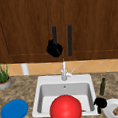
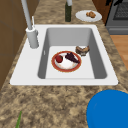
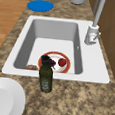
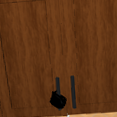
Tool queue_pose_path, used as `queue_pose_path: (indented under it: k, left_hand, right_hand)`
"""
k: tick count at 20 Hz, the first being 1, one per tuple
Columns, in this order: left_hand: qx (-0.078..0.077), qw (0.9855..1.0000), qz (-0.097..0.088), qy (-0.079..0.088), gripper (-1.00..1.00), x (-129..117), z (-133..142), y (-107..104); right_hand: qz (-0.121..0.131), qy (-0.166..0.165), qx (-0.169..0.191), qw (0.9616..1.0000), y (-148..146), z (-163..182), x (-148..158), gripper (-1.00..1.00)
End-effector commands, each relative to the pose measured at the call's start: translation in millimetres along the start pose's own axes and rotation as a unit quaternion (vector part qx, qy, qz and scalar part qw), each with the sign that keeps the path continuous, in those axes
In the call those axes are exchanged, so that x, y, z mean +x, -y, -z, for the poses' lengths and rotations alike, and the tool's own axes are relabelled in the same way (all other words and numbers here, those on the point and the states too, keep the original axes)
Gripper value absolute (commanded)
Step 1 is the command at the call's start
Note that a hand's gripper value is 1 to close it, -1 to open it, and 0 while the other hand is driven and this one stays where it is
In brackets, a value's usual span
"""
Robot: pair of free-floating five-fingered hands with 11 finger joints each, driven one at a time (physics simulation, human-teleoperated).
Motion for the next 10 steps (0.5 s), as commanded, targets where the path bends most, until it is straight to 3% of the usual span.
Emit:
queue_pose_path:
  k: [1,2,3,4,5,6,7,8,9,10]
  left_hand:
    - [0.016,0.9997,0.001,-0.017,1.00,7,-15,-23]
    - [0.030,0.9992,0.003,-0.025,1.00,11,-21,-31]
    - [0.043,0.9977,-0.008,-0.051,1.00,13,-22,-35]
    - [0.064,0.9942,-0.014,-0.085,1.00,17,-20,-40]
    - [0.069,0.9927,-0.018,-0.097,1.00,14,-16,-49]
    - [0.069,0.9929,-0.017,-0.096,1.00,11,-16,-54]
    - [0.073,0.9941,-0.014,-0.080,1.00,6,-13,-59]
    - [0.063,0.9956,-0.008,-0.068,1.00,-1,-12,-61]
    - [0.057,0.9953,-0.019,-0.075,1.00,-5,-13,-62]
    - [0.074,0.9949,-0.028,-0.063,1.00,-3,-14,-71]
  right_hand:
    - [0.000,0.000,0.000,1.0000,0,0,0,0.00]
    - [0.000,0.000,0.000,1.0000,0,0,0,0.00]
    - [0.000,0.000,0.000,1.0000,0,0,0,0.00]
    - [0.000,0.000,0.000,1.0000,0,0,0,0.00]
    - [0.000,0.000,0.000,1.0000,0,0,0,0.00]
    - [0.000,0.000,0.000,1.0000,0,0,0,0.00]
    - [0.000,0.000,0.000,1.0000,0,0,0,0.00]
    - [0.000,0.000,0.000,1.0000,0,0,0,0.00]
    - [0.000,0.000,0.000,1.0000,0,0,0,0.00]
    - [0.000,0.000,0.000,1.0000,0,0,0,0.00]
